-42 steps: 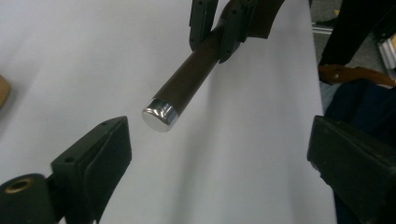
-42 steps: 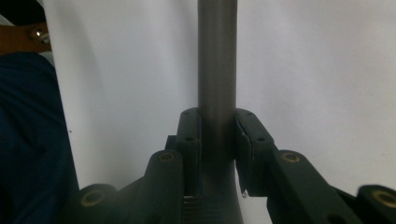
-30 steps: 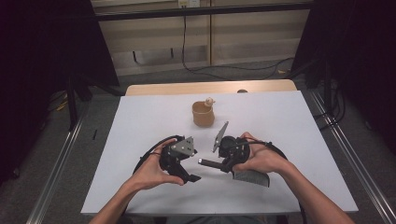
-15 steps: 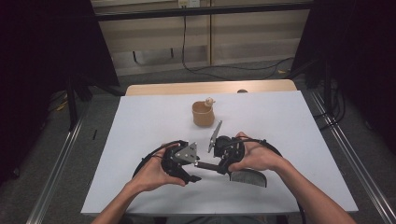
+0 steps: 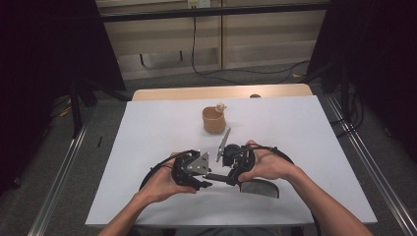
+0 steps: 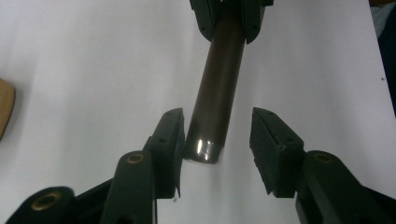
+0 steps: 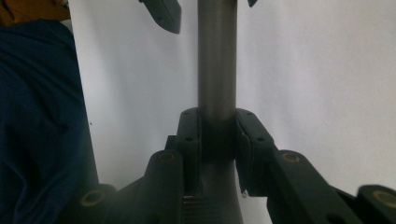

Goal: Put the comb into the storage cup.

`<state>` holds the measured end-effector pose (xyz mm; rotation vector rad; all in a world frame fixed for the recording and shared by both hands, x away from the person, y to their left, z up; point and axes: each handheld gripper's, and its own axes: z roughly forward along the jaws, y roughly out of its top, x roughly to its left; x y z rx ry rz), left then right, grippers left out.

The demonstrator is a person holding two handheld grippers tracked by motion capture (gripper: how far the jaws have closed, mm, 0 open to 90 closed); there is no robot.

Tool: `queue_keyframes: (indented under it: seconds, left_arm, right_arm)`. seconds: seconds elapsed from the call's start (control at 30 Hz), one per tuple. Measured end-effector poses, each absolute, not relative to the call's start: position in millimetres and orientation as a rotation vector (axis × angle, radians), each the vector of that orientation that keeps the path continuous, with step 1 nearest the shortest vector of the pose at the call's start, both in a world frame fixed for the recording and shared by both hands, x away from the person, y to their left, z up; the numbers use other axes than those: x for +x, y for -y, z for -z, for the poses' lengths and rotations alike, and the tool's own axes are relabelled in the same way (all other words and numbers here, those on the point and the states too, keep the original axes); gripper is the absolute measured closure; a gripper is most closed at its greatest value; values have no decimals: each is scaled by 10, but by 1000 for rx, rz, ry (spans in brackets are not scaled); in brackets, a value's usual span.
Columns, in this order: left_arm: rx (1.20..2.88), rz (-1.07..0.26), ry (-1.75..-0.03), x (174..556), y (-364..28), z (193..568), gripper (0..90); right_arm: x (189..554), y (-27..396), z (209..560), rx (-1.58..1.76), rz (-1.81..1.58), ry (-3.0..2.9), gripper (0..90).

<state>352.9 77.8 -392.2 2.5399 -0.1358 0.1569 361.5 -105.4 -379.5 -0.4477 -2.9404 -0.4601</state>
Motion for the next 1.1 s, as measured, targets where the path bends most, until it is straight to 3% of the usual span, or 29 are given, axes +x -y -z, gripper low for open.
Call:
queue_keyframes:
  seconds: [0.5, 1.1]
  left_arm:
    - [2551, -175, 183, 3514, -767, 3941, 666]
    - [2555, -138, 161, 3527, -786, 3937, 681]
  right_arm:
    - [3617, 1013, 3790, -423, 479, 2914, 727]
    - [3644, 966, 3800, -383, 503, 2905, 727]
